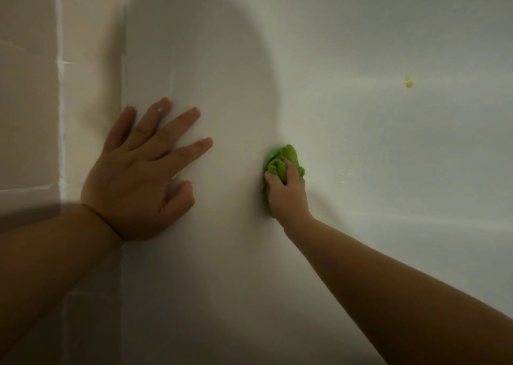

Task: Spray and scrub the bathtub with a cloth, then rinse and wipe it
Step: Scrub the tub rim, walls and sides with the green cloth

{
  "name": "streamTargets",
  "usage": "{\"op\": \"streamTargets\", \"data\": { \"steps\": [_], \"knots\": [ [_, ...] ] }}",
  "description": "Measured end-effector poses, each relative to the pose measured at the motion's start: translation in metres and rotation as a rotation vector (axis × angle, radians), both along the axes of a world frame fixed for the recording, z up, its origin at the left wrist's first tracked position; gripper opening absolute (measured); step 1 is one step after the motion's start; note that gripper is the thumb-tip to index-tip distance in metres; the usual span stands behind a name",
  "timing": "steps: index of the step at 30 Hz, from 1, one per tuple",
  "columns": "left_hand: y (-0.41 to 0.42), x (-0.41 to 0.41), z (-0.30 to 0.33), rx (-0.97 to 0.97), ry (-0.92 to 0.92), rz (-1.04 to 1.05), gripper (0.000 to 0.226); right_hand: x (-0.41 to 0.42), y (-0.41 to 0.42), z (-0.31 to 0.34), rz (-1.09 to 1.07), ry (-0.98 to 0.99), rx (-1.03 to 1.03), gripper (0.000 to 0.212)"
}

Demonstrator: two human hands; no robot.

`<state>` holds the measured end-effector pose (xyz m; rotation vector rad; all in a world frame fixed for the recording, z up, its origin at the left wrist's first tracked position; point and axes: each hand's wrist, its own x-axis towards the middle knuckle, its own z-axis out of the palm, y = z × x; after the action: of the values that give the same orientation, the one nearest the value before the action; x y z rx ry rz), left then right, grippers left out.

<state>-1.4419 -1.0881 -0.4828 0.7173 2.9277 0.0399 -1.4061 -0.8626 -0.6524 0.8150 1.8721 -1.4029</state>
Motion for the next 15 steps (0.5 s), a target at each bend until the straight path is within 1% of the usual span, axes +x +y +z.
{"op": "streamTargets", "data": {
  "steps": [2, 4, 6, 10, 13, 15],
  "knots": [
    [0.001, -0.001, 0.0, -0.001, -0.001, 0.002, 0.062, -0.001, 0.0, 0.016, 0.036, 0.126, -0.053, 0.058],
    [0.001, -0.002, 0.001, -0.001, -0.002, 0.006, 0.062, -0.004, 0.006, 0.017, 0.051, 0.192, -0.054, 0.055],
    [0.0, -0.003, 0.001, 0.006, -0.009, 0.015, 0.063, -0.008, 0.011, 0.005, 0.007, 0.177, -0.012, 0.053],
    [0.0, -0.004, 0.0, 0.02, -0.009, 0.04, 0.068, -0.022, 0.0, -0.002, -0.142, -0.001, 0.006, 0.057],
    [0.0, -0.006, 0.001, 0.055, -0.014, 0.106, 0.075, -0.021, -0.022, 0.027, -0.171, 0.027, 0.001, 0.058],
    [0.0, -0.008, 0.001, 0.069, -0.019, 0.15, 0.078, -0.013, -0.036, 0.058, -0.133, 0.128, -0.038, 0.057]
  ]
}}
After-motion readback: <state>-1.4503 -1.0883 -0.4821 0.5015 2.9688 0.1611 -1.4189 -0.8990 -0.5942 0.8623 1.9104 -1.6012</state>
